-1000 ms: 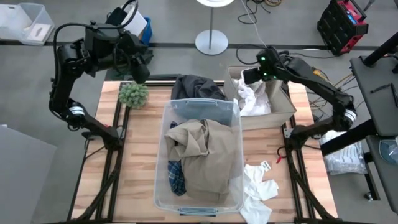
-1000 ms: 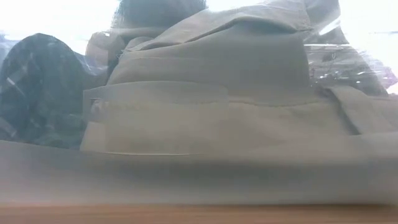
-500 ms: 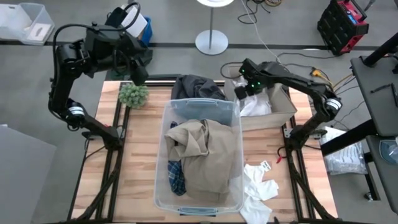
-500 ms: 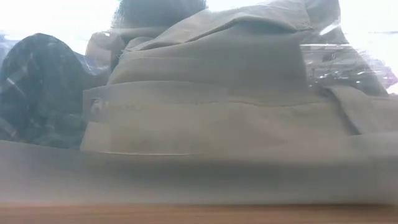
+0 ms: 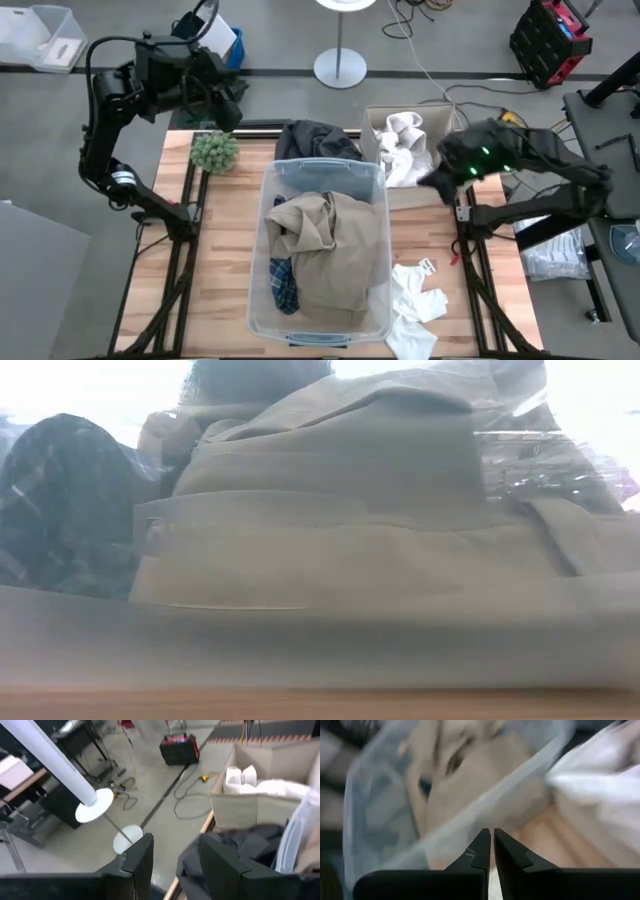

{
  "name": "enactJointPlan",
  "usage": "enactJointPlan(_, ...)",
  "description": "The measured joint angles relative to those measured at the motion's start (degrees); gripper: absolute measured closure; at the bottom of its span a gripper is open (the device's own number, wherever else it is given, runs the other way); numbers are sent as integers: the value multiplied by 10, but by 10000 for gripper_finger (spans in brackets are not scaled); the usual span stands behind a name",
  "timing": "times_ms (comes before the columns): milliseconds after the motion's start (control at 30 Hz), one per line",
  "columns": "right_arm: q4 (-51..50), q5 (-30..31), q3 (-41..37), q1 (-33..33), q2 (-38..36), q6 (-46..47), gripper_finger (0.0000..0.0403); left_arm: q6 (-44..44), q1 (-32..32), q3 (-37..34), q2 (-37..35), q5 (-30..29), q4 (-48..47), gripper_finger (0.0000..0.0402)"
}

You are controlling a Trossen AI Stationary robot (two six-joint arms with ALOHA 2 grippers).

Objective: Sort clothes
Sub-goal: Put the white baby pajamas into the brown laundry organizer

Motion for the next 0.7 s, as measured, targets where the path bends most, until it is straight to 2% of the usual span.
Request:
enactJointPlan(133,-4,31,-39,151,-2,33,387,-5,0,0,0,0,29,264)
enactJointPlan(300,-6,30,-116,311,24,95,373,-24,0,1,0,0,30,264)
enactJointPlan(433,43,30,-185,423,41,149,327,-38,0,1,0,0,29,264)
enactJointPlan(533,112,35,-245,488,54,229,285,-55,0,1,0,0,29,264)
enactJointPlan(700,292,113,-341,564,68,316,213,-85,0,1,-2,0,24,264)
